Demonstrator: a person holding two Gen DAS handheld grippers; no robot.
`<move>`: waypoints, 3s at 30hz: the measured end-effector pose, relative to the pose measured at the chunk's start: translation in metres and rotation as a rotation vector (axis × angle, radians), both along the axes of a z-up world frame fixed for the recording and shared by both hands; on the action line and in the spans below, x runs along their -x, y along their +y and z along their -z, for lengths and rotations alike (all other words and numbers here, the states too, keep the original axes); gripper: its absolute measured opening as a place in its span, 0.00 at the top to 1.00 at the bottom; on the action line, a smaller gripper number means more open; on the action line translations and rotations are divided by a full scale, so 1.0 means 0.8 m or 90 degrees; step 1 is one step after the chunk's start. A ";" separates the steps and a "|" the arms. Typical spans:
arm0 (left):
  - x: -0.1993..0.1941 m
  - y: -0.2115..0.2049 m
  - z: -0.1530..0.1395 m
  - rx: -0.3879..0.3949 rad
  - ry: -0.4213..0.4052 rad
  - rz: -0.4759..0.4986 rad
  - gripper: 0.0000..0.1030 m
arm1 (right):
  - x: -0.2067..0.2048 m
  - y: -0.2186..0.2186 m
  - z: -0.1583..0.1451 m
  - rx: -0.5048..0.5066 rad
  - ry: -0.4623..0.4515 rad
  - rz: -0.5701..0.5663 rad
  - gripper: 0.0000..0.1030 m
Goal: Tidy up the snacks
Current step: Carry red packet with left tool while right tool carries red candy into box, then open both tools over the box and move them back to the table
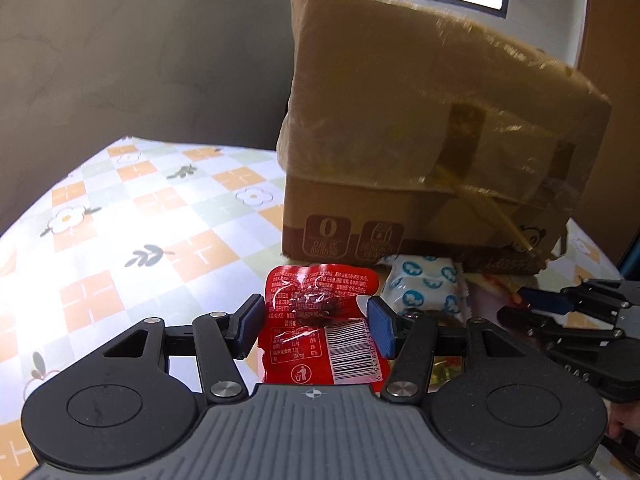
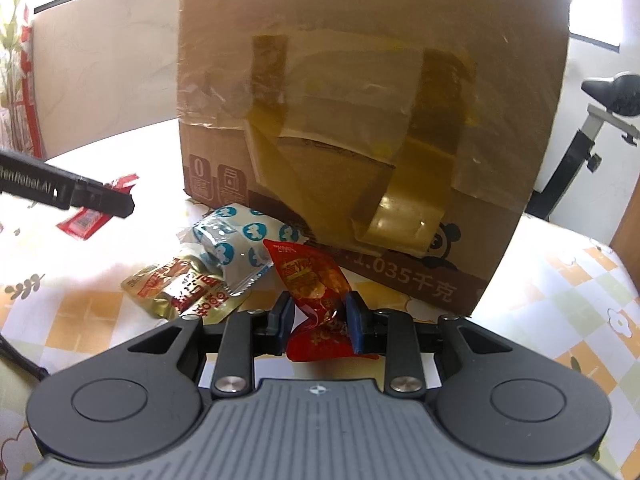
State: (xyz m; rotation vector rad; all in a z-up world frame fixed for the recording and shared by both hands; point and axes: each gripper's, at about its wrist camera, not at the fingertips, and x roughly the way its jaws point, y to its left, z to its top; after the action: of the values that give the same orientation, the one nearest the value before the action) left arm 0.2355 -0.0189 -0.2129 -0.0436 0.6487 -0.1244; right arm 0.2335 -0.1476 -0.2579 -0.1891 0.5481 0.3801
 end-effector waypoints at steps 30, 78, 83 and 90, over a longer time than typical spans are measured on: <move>-0.017 -0.014 -0.181 0.065 -0.226 0.074 0.42 | 0.026 -0.028 -0.205 -0.193 -0.195 -0.025 0.71; -0.080 -0.007 -0.184 -0.022 -0.136 0.105 0.09 | -0.017 -0.055 -0.206 -0.187 -0.149 0.117 0.06; -0.046 0.003 -0.169 -0.024 -0.143 0.118 0.09 | 0.018 -0.040 -0.187 -0.189 -0.174 0.123 0.01; -0.029 0.004 -0.111 -0.026 -0.070 0.121 0.09 | 0.040 -0.031 -0.142 -0.161 -0.153 0.120 0.00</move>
State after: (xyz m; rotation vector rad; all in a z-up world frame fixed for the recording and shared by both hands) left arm 0.2586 -0.0155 -0.1244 0.0648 0.5453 -0.2948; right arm 0.2017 -0.1721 -0.1446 0.0606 0.2750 0.2351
